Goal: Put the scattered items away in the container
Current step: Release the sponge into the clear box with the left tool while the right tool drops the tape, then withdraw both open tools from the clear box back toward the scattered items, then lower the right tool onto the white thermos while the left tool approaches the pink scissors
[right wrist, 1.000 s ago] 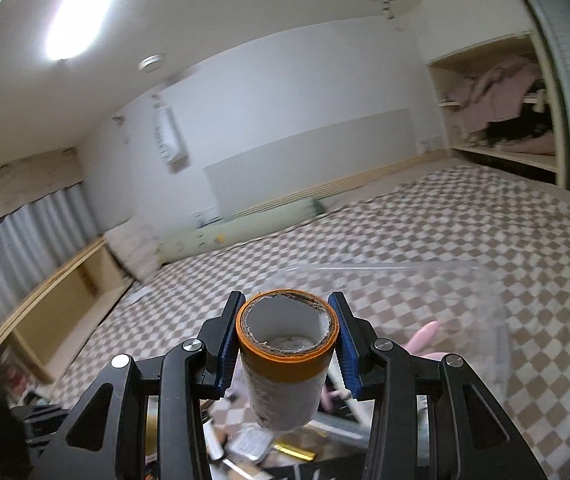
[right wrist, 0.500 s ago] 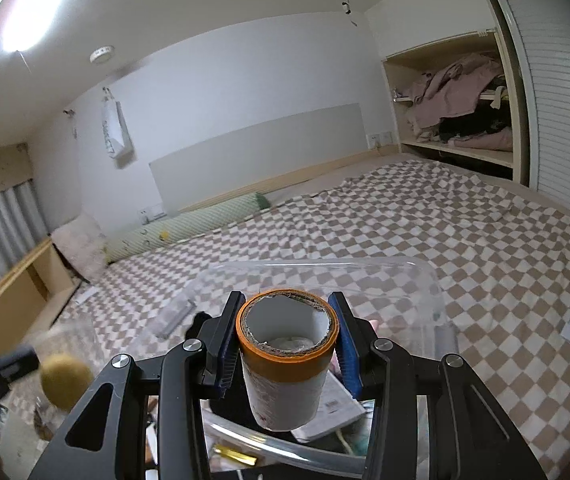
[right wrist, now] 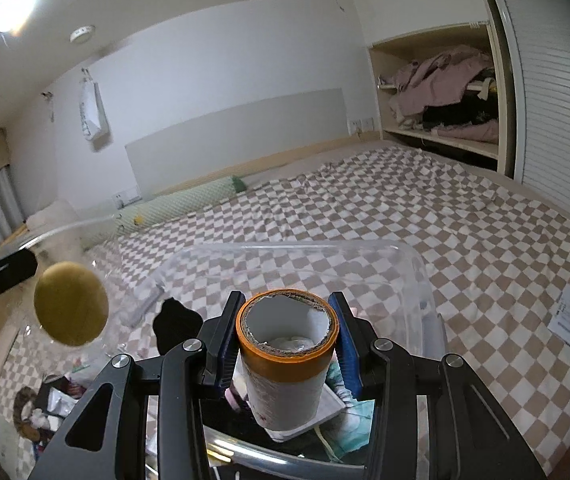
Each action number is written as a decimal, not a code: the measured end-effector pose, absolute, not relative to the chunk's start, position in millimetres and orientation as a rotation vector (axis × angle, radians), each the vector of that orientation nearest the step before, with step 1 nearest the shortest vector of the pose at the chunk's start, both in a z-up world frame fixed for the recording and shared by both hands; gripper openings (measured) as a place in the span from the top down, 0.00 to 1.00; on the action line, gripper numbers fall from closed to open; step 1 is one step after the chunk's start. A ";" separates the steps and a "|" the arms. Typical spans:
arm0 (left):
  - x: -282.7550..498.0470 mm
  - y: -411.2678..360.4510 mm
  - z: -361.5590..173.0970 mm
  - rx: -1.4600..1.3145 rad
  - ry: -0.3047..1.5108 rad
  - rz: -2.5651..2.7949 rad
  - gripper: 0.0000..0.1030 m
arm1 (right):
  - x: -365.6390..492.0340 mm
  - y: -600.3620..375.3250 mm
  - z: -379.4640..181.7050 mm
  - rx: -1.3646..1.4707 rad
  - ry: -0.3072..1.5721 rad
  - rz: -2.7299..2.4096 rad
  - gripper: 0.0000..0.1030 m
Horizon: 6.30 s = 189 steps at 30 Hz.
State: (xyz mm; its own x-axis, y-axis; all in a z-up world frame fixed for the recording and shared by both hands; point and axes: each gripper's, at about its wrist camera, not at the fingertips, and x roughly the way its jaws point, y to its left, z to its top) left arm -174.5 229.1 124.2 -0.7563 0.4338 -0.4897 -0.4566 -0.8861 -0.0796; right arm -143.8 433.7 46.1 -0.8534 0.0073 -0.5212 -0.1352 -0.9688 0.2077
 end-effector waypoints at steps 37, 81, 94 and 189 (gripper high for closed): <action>-264.3 266.1 38.9 -1.056 0.137 2.614 0.92 | -181.1 404.5 15.4 -1.376 -0.041 2.749 0.58; -259.7 244.5 35.8 -1.124 0.101 2.612 0.03 | -179.4 402.9 24.1 -1.316 0.044 2.727 0.58; -242.9 219.9 48.4 -1.108 0.165 2.622 0.00 | -172.8 376.7 19.8 -1.195 -0.142 2.723 0.00; -41.0 33.0 -96.9 -1.461 0.345 2.467 0.02 | -80.7 165.1 -119.3 -1.872 -1.075 3.041 0.43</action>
State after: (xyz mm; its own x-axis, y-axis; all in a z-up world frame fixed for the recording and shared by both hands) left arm -41.0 33.0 -96.9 -0.4641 0.0956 -0.8806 -0.3336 -0.9398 0.0738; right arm -80.7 165.1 -119.3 -0.3706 -0.1871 -0.9098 0.7172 -0.6801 -0.1522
